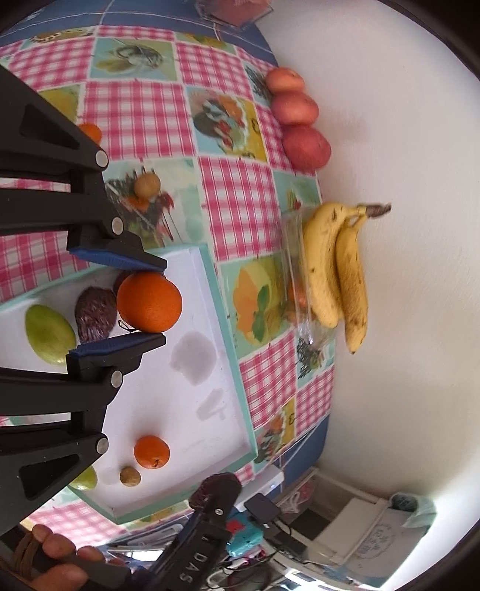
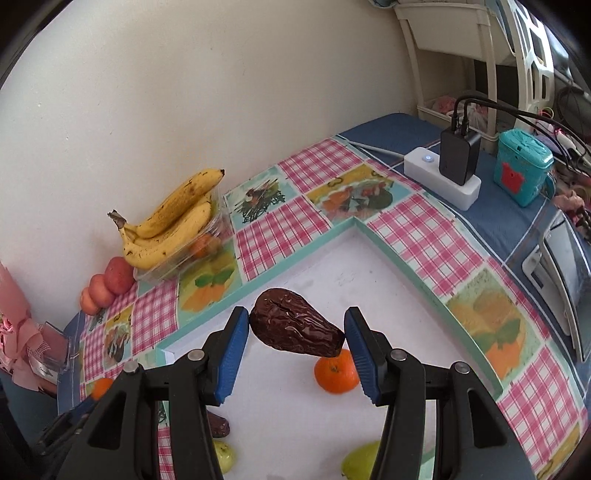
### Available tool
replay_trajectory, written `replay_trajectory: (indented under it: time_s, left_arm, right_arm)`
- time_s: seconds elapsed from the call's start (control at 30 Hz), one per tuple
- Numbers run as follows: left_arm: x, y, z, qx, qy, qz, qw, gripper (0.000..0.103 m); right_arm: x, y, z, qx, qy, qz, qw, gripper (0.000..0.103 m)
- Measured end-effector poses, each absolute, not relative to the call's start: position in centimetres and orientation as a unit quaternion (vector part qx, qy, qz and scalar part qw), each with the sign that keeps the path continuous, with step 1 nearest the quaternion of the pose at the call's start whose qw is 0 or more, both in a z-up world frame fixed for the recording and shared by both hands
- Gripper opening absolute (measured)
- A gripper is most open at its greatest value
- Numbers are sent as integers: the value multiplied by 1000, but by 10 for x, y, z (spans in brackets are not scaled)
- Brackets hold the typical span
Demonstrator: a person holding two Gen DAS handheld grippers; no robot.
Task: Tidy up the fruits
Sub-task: 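Lower the date into the tray and open the right tool while the left tool releases the tangerine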
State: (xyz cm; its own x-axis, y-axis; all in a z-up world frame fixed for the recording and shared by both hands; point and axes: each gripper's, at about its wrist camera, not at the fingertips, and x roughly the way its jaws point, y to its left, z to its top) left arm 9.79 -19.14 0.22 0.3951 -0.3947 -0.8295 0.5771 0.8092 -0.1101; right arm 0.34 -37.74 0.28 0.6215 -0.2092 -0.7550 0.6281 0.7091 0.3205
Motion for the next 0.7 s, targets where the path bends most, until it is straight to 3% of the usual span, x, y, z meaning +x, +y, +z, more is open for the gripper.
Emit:
replay_trajectory:
  time_s: [0.37,0.7]
  left_arm:
    - [102,-221,-24,118,473,-312,815,35]
    - [101,-232,-51,135,494,-315,799,35]
  right_arm:
    - [12,-396,-1,266,368,-266,850,55]
    - [18,-415,-38,288,406,-272,824,55]
